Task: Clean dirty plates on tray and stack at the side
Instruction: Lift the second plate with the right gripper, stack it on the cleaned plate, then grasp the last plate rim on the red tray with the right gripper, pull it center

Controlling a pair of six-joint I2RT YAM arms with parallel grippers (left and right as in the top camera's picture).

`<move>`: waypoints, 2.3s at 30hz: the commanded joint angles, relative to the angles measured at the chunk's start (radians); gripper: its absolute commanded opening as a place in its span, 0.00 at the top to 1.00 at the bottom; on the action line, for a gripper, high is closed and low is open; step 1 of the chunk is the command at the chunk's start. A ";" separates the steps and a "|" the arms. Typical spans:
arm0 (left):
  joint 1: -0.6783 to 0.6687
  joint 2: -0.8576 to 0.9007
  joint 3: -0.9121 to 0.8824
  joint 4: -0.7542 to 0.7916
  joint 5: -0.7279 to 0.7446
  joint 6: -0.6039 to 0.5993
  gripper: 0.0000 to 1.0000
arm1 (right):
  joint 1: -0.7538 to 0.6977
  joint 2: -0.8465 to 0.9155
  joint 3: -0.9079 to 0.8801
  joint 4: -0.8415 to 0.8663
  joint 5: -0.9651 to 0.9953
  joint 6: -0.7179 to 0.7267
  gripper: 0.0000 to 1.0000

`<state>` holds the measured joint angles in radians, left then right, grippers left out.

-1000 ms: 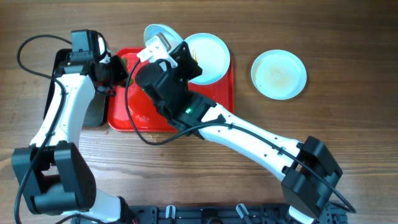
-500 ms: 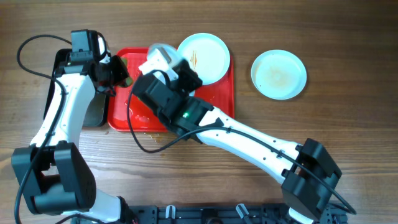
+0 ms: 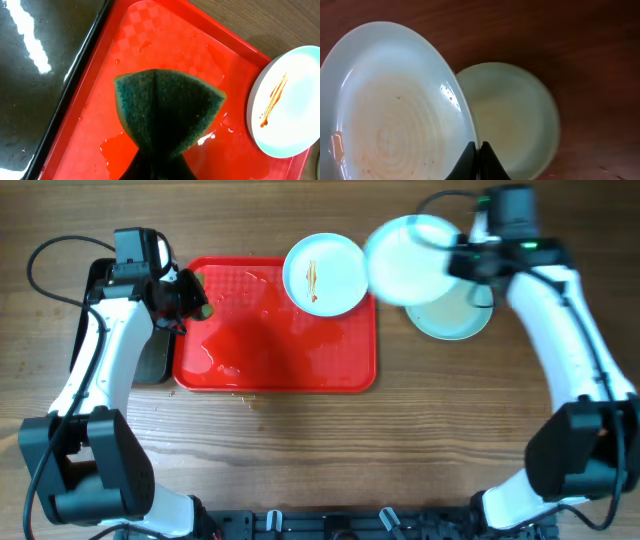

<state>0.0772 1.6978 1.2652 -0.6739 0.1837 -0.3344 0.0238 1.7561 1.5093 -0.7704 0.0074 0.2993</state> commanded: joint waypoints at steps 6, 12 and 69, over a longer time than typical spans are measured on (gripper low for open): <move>0.004 0.000 -0.003 0.003 -0.003 0.013 0.96 | -0.190 0.140 -0.063 -0.009 -0.048 0.042 0.96; 0.004 0.000 -0.003 0.003 -0.003 0.013 0.96 | -0.188 0.204 -0.063 -0.005 -0.064 0.053 0.54; -0.120 0.122 -0.003 -0.042 -0.241 -0.048 0.96 | 0.456 0.608 0.266 0.158 -0.200 0.073 0.96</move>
<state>-0.0448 1.8103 1.2652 -0.7177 -0.0406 -0.3695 0.4770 2.3386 1.7771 -0.5598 -0.1940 0.1822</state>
